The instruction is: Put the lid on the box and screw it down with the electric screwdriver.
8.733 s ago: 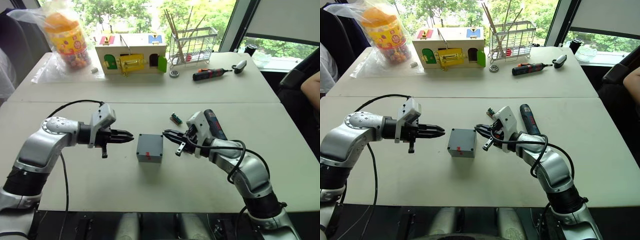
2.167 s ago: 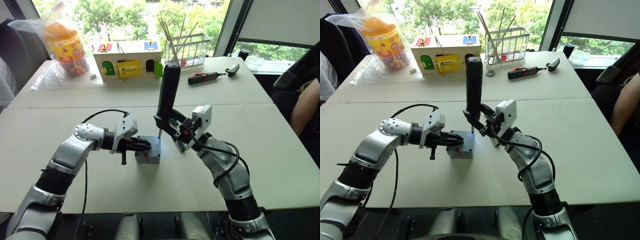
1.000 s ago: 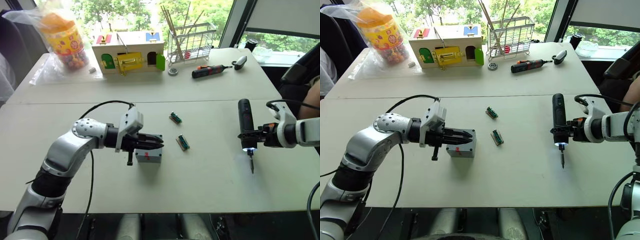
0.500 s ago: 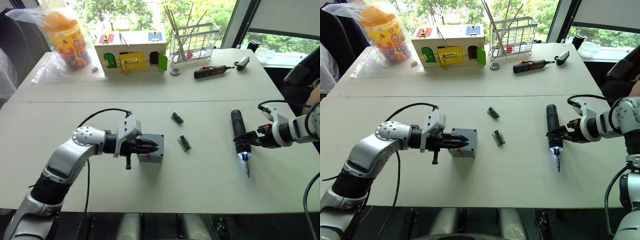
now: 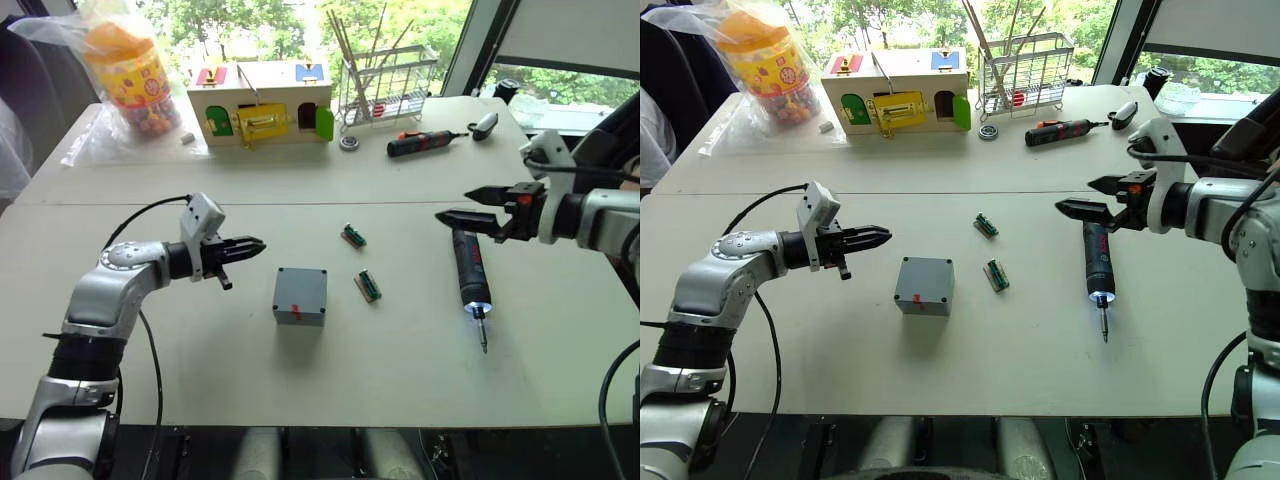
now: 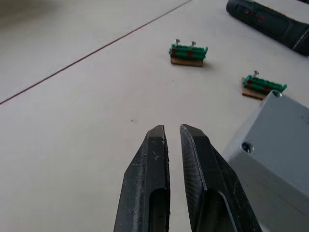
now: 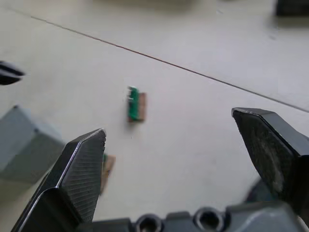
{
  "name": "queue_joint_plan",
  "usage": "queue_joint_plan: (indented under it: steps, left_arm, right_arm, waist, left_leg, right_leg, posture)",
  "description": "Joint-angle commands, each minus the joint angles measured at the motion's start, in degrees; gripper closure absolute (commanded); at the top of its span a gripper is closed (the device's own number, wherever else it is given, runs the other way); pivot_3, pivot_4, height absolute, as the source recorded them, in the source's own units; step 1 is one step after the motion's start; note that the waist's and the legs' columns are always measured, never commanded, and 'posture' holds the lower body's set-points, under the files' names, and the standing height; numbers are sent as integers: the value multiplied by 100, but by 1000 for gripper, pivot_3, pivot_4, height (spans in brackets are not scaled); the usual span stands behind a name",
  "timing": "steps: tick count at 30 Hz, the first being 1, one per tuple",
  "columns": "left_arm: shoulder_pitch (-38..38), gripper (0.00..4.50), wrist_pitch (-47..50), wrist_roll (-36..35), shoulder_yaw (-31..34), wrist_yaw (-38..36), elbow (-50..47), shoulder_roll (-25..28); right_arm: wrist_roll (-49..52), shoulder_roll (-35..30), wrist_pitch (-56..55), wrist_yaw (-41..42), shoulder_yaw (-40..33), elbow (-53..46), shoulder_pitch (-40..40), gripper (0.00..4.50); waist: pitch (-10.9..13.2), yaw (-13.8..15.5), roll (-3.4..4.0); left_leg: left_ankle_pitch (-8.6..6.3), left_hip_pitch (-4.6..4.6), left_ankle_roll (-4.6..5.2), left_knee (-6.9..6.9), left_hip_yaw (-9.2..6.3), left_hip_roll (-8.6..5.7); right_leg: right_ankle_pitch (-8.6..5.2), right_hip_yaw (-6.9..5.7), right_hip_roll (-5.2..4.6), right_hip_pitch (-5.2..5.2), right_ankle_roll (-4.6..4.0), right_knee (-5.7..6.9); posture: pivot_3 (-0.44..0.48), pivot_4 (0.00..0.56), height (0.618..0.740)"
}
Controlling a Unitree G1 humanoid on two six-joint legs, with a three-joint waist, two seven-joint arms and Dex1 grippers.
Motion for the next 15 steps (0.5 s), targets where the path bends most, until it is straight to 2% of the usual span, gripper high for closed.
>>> queue_joint_plan:
  steps: [1, 4, 7, 15]
  left_arm:
    - [201, 4054, -146, 244, -244, -245, -201, 253]
    - [309, 4054, -68, 286, -381, -268, -392, 284]
    - [384, 4054, 37, 248, -496, -272, -622, 219]
    - [203, 4054, 4, 364, -773, -308, -590, 39]
  right_arm:
    - [-312, 125, -583, 85, 831, -1613, 931, 36]
    - [-464, 620, -711, -170, 1475, -1989, 1431, 36]
    - [-930, 1005, -932, -358, 2030, -1828, 1568, 36]
    - [-956, 1898, -758, -514, 2298, -1320, 1246, 36]
  waist:
    - [-2, 1, -5]
    - [-4, -13, -10]
    - [-3, -21, -11]
    - [-6, -25, -16]
  left_leg:
    - [0, 0, 0, 3, -2, 1]
    - [2, 0, -3, 7, -1, -3]
    - [8, 2, -15, 16, -2, -4]
    - [10, 9, -18, 14, -4, -11]
  right_leg:
    - [0, -1, -1, 2, 0, 0]
    - [1, 0, -8, 5, 1, 1]
    - [4, 1, -7, 8, 6, 9]
    - [6, 0, 2, 12, 7, 9]
  posture:
    - [0, 150, 736]
    - [0, 150, 736]
    - [0, 150, 736]
    - [0, 150, 736]
